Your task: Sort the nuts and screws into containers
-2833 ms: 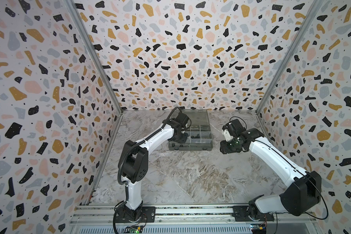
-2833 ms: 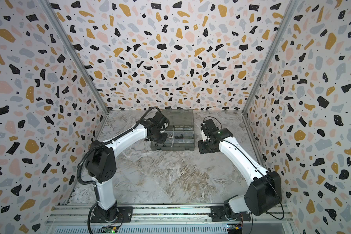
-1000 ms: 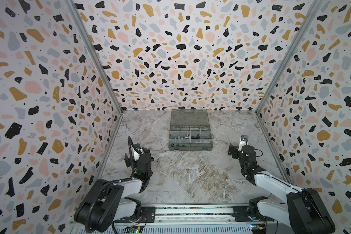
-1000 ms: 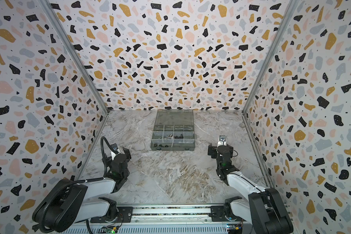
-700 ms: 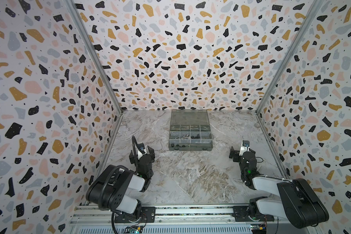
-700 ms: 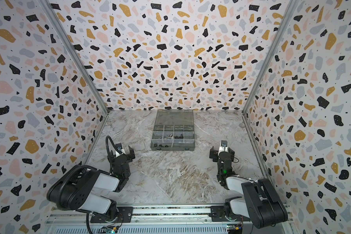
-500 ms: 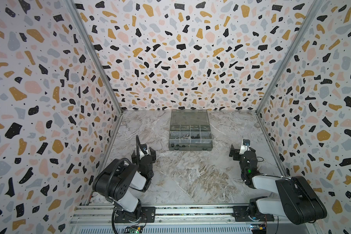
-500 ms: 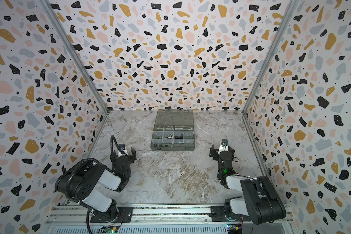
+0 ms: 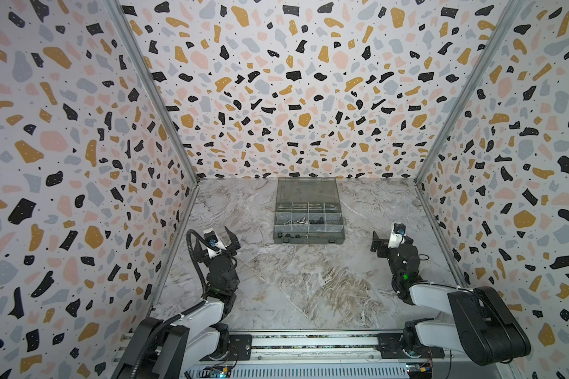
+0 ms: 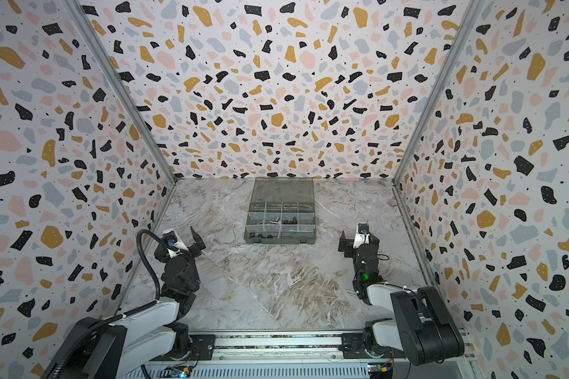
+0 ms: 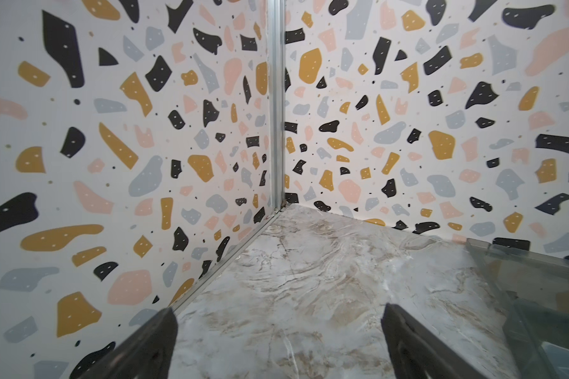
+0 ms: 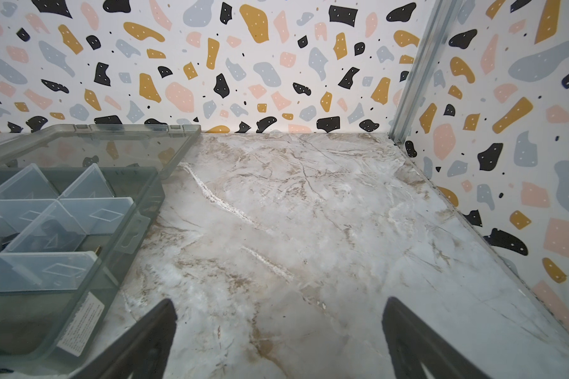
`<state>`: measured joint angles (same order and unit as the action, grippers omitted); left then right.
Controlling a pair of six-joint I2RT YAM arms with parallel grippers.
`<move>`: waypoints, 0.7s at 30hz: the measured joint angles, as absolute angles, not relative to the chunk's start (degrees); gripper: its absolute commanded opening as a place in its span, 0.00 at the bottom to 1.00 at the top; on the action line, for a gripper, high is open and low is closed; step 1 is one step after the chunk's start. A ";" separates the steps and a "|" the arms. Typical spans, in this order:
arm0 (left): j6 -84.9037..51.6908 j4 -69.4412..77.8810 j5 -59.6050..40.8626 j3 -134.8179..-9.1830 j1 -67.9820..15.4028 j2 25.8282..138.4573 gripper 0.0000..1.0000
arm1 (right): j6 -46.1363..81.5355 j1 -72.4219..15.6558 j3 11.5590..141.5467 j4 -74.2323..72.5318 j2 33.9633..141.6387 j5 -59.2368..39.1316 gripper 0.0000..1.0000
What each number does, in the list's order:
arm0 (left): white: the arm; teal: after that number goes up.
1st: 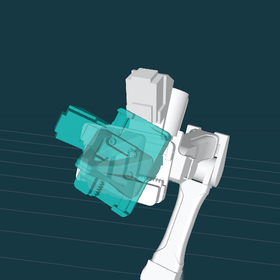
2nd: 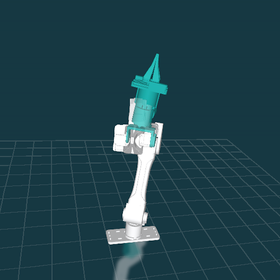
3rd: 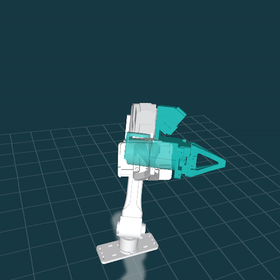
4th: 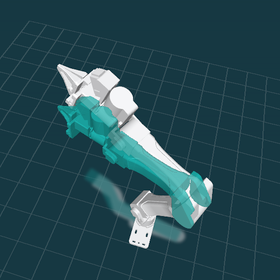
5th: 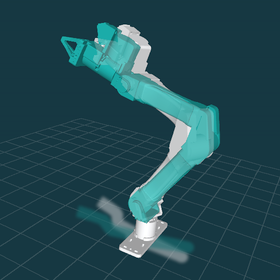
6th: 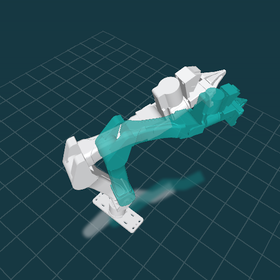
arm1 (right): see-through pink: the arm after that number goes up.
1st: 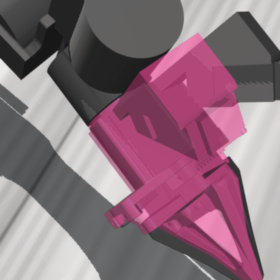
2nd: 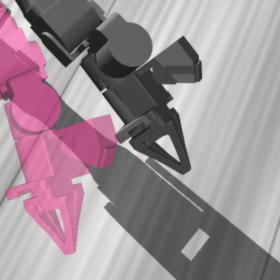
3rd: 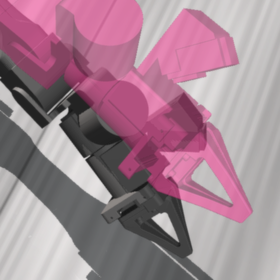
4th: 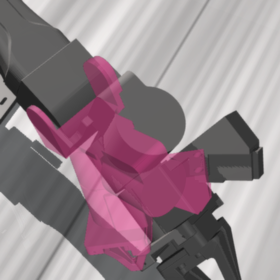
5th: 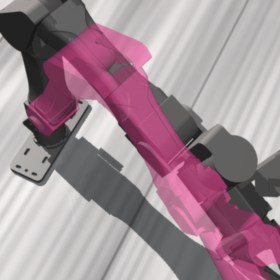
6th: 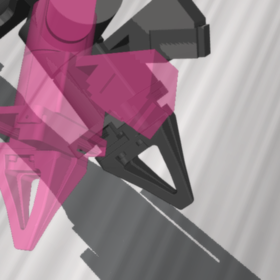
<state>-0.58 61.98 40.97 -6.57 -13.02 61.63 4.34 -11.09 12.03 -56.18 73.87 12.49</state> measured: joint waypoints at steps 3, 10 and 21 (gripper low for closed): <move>-0.14 62.30 41.69 -5.34 -12.32 63.66 0.98 | 4.14 -11.29 11.20 -56.73 73.10 12.49 0.99; -1.80 68.88 37.74 -5.85 -3.62 79.70 0.94 | 4.23 -10.74 8.95 -58.30 71.02 13.41 0.99; -0.80 68.51 30.33 -11.75 -3.53 84.66 1.00 | 2.55 -4.14 9.41 -68.77 84.03 9.26 0.99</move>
<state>-0.80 68.51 30.33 -11.75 -3.53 84.66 2.55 -4.14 9.41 -68.77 84.03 9.26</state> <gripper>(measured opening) 0.997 0.990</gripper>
